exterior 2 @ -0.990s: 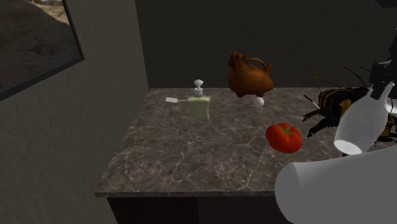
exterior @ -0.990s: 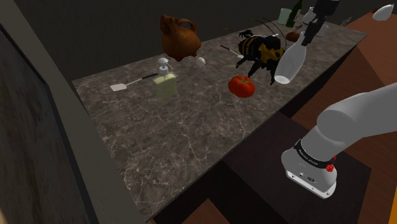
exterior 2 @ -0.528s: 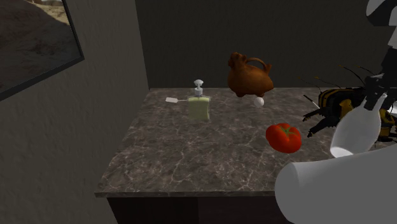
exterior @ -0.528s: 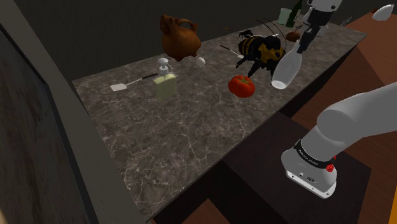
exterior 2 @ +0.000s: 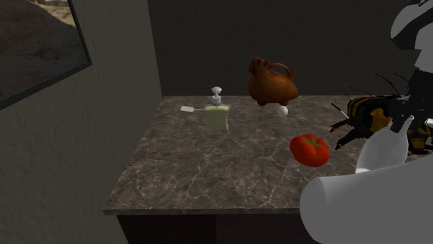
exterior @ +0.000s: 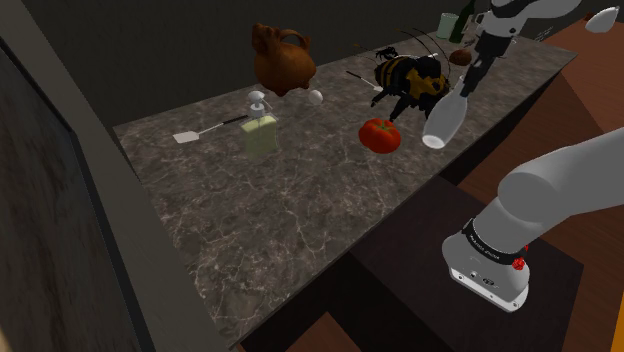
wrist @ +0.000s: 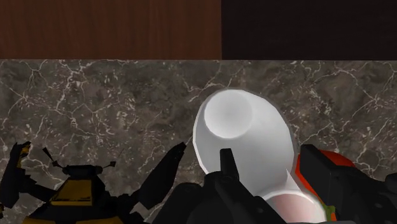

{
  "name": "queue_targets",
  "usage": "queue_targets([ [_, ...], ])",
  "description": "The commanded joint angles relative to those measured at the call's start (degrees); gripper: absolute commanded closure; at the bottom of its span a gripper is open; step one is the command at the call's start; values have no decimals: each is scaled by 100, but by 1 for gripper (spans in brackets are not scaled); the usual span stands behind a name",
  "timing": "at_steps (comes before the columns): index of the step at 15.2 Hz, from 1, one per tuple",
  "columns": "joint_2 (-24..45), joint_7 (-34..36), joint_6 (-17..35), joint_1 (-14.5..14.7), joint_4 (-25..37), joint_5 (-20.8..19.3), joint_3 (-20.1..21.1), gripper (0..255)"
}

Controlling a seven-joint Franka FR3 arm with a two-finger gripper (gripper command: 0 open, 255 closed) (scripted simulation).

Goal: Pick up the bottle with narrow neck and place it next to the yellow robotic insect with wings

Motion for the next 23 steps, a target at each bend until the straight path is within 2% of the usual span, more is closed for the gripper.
queue_targets([
  [1, 51, 1, 188, -1, -132, -9, -31, 255],
  [4, 129, -4, 423, -2, -292, -20, -75, 255],
  [12, 129, -4, 423, -2, -292, -20, -75, 255],
  [13, 128, -4, 423, -3, -293, -20, -75, 0],
  [18, 129, -4, 423, -2, -292, -20, -75, 0],
  [22, -51, 2, -347, 19, 301, 36, 62, 0],
  [23, -51, 2, -347, 19, 301, 36, 61, 0],
])
